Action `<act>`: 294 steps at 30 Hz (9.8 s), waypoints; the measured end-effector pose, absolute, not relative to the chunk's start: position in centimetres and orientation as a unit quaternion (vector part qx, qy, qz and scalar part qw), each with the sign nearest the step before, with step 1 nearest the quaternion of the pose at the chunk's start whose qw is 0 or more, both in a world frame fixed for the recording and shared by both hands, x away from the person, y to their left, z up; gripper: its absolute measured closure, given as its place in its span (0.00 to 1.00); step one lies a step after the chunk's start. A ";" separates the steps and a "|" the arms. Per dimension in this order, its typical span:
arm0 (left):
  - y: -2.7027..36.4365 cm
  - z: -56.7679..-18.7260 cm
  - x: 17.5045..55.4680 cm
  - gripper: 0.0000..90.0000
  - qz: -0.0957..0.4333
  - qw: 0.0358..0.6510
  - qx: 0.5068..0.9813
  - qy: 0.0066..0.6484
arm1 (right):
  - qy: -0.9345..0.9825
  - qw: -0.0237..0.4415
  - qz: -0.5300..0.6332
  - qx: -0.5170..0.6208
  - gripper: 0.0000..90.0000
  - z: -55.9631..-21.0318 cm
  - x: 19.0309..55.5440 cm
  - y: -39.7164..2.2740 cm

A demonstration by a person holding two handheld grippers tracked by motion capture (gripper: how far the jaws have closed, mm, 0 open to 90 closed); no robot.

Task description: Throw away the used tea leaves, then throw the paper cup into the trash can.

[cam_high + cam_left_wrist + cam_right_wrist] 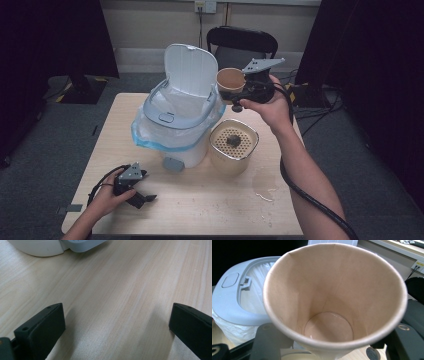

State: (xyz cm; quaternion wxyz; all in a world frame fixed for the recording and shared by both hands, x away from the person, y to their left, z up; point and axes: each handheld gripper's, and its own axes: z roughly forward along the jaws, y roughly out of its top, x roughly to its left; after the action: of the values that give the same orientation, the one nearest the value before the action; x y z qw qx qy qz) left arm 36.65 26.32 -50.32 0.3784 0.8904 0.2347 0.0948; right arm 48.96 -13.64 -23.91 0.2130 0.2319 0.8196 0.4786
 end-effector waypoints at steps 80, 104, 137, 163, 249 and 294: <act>26.3 -50.3 36.6 0.00 0.095 0.378 0.890 0.235 | 0.836 0.150 0.489 0.199 0.18 -25.6 50.4 -5.6; 26.3 -50.3 36.7 0.00 0.095 0.378 0.890 0.235 | 0.840 0.153 0.476 0.212 0.25 -24.7 49.7 -9.2; 26.3 -50.3 36.7 0.00 0.093 0.376 0.892 0.234 | 0.831 0.164 0.480 0.230 0.55 -23.6 51.1 -11.7; 26.4 -50.2 36.7 0.00 0.094 0.372 0.894 0.231 | 0.824 0.164 0.481 0.250 0.55 -22.0 53.1 -10.5; 26.3 -50.3 36.7 0.00 0.094 0.377 0.892 0.232 | 0.858 0.042 0.487 0.158 0.46 -24.5 46.6 -6.2; 26.3 -50.3 36.7 0.00 0.094 0.377 0.892 0.232 | 0.874 0.079 0.446 0.178 0.52 -25.1 47.7 -3.9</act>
State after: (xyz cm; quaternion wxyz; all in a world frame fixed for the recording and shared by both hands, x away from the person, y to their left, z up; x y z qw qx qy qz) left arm 36.69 26.33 -50.29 0.3766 0.8918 0.2323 0.0944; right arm 47.73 -3.90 -25.12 0.0787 0.1782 0.8735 0.4461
